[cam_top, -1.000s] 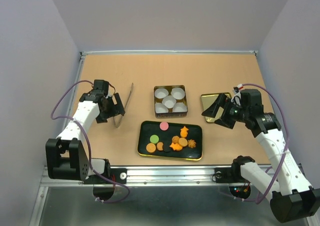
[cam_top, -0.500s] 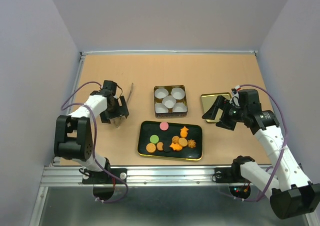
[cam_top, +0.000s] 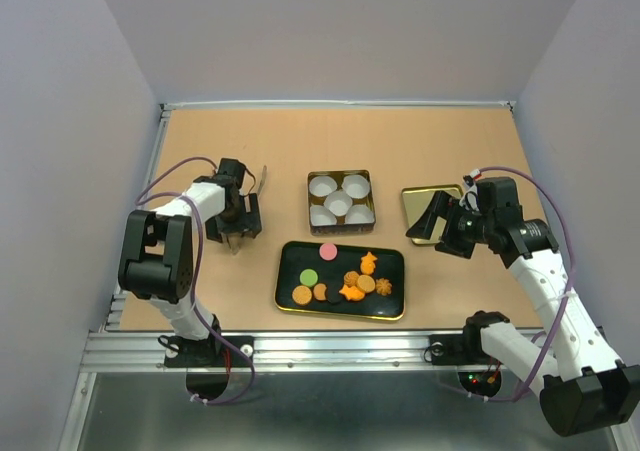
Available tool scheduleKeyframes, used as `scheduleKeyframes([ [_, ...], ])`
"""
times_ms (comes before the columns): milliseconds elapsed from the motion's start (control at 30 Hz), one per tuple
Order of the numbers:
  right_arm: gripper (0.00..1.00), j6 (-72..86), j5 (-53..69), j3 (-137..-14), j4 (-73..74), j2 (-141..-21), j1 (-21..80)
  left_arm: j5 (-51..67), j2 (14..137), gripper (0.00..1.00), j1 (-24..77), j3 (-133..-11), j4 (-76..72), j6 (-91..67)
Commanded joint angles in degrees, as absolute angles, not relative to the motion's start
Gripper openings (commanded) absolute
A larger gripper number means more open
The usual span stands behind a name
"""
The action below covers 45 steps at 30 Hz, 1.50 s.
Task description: Pack the cookies
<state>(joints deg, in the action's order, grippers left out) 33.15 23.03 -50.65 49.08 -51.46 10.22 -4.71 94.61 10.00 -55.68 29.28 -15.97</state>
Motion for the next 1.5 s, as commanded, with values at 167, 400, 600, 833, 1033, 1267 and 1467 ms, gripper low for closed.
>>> scheduleKeyframes([
  [167,1.00,31.2,21.4,-53.6,48.6,-53.0,10.6,-4.5,100.1,0.91,9.3,-57.0,24.0,-13.2],
  [400,1.00,31.1,20.7,-54.1,48.3,-54.7,10.6,-2.9,101.2,0.62,8.3,-57.3,22.8,-12.7],
  [600,1.00,31.5,20.0,-54.9,47.7,-56.4,10.6,-2.3,100.2,0.40,8.1,-58.1,23.8,-13.1],
  [833,1.00,34.1,19.0,-56.9,47.7,-57.5,10.6,-1.6,93.4,0.17,8.1,-64.0,30.7,-14.3],
  [1033,1.00,38.7,15.2,-64.0,51.8,-57.5,10.6,-0.9,83.2,0.09,8.3,-65.4,35.1,-14.9],
  [1267,1.00,43.1,14.7,-75.2,53.4,-60.0,10.6,4.5,71.4,0.01,13.0,-62.6,38.1,-14.7],
  [1467,1.00,43.3,21.7,-74.5,45.5,-62.3,10.6,4.0,55.9,0.00,15.6,-55.3,36.8,-21.3],
])
